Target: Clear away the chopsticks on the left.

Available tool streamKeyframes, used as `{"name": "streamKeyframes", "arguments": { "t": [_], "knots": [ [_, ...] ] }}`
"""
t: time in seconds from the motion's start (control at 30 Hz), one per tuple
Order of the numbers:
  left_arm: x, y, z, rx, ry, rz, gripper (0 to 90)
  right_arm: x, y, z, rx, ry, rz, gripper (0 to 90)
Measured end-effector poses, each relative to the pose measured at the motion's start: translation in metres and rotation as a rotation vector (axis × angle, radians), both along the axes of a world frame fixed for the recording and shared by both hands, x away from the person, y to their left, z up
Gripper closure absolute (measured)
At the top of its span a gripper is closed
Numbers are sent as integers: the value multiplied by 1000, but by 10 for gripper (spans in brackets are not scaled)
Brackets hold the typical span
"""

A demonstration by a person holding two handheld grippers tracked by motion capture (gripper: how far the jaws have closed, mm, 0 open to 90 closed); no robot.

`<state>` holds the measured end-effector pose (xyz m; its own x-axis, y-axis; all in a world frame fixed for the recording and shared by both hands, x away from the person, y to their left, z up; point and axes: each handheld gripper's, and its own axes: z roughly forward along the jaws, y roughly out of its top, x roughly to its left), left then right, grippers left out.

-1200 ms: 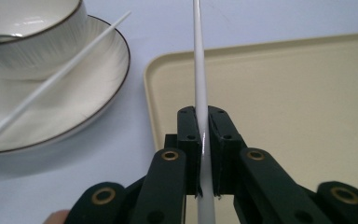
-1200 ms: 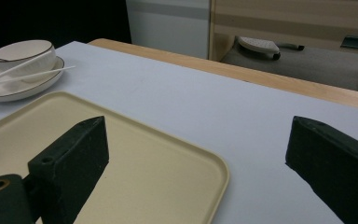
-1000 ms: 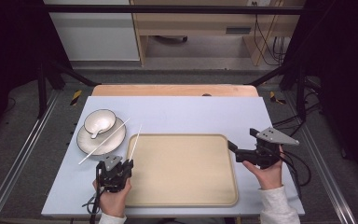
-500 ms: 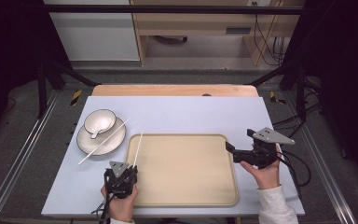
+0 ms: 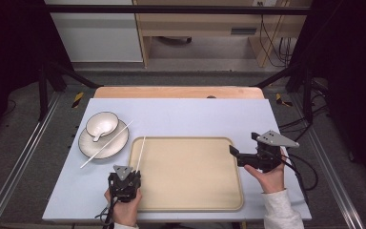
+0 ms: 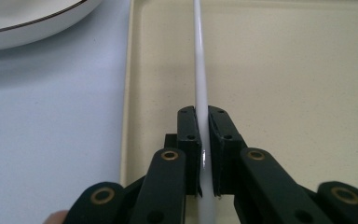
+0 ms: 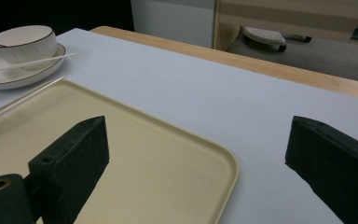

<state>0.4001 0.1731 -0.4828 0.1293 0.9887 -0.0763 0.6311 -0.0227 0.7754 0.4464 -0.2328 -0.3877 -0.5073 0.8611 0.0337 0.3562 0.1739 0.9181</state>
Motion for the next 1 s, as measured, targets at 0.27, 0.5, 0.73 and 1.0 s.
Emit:
{"name": "streamKeyframes", "arguments": {
  "t": [0.27,0.5,0.73,1.0],
  "knots": [
    [0,-2,0,9,1,8,821,0,0,0,2,2,-1,64],
    [0,1,3,8,-5,1,806,0,0,0,2,2,-1,64],
    [4,12,26,-17,-70,-38,734,-1,-2,2,8,-3,-4,64],
    [15,31,57,-31,-136,-170,546,-4,-8,6,34,-19,-19,64]
  ]
}}
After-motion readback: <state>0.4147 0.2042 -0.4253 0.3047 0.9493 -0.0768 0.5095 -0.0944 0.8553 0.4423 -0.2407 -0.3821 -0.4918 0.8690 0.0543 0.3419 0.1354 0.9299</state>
